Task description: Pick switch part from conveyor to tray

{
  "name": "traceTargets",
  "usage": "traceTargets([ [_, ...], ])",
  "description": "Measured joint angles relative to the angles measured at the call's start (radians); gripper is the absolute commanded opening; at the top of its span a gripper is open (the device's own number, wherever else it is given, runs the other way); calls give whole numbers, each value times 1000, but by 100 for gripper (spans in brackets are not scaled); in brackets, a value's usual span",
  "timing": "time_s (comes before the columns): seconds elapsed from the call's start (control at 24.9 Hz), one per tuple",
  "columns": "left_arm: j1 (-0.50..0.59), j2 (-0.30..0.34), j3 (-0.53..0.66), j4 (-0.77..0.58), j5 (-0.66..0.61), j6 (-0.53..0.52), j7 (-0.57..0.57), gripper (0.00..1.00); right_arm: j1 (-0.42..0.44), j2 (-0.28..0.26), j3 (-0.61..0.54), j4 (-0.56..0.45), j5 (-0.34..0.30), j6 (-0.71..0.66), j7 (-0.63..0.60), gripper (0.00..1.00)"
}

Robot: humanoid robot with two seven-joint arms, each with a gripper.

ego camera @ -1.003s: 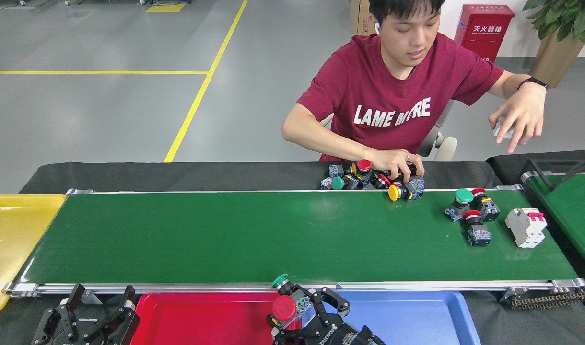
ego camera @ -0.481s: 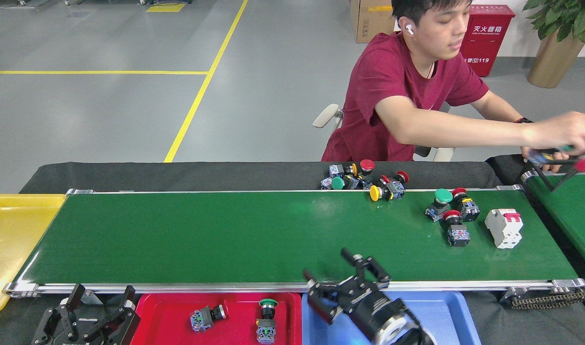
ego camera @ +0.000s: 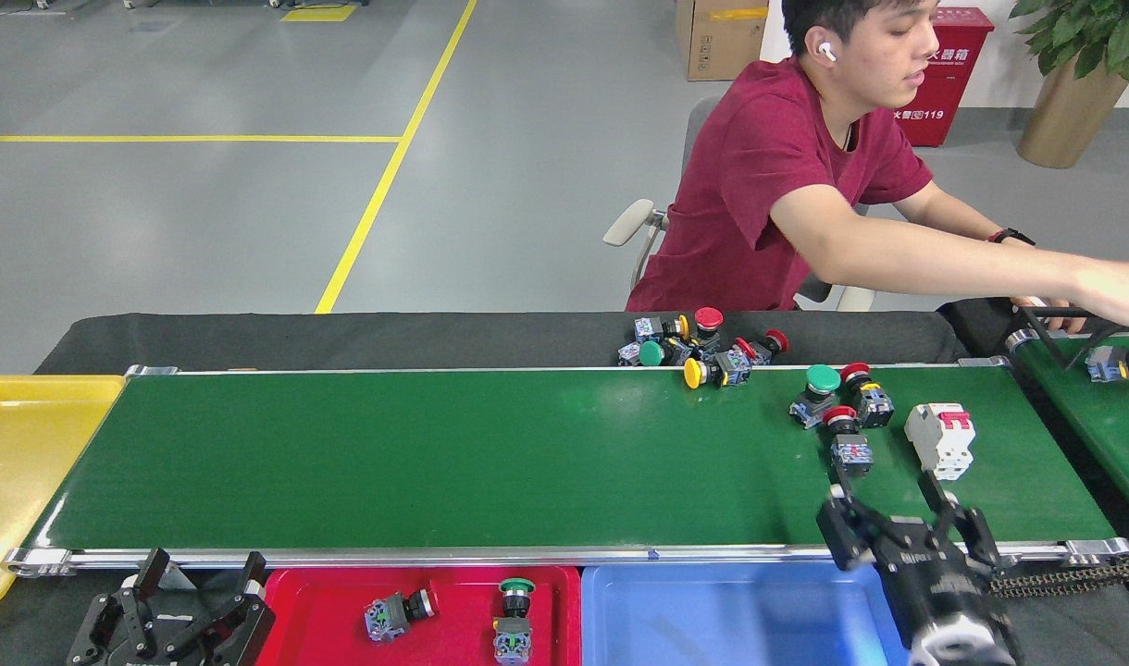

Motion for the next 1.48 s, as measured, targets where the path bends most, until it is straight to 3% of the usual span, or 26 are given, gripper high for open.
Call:
traceTargets([
  [0.28,0,0,-1,0,0,0,0,100,29,2,0,-24,-1,-51,-67,98],
  [0.64,-6,0,-1,0,0,0,0,100,5,27,0,-14,-1,-56,-41,98],
  [0.84,-8,0,-3,0,0,0,0,100,-132,61,49,63,35,10,42,98],
  [1.0,-8,0,-3,0,0,0,0,100,-281,77,179,211,99,124,60,98],
  [1.24,-14,0,-3,6,0,0,0,100,-465,127,350,444,106,244,61,98],
  [1.36,-15,0,-3,6,0,0,0,100,-540,144,360,554,106,276,61,85],
  [1.44,-15,0,-3,6,0,0,0,100,-553,142,360,584,102,284,62,69],
  [1.48,-15,0,-3,6,0,0,0,100,-553,139,362,588,101,281,63,54],
])
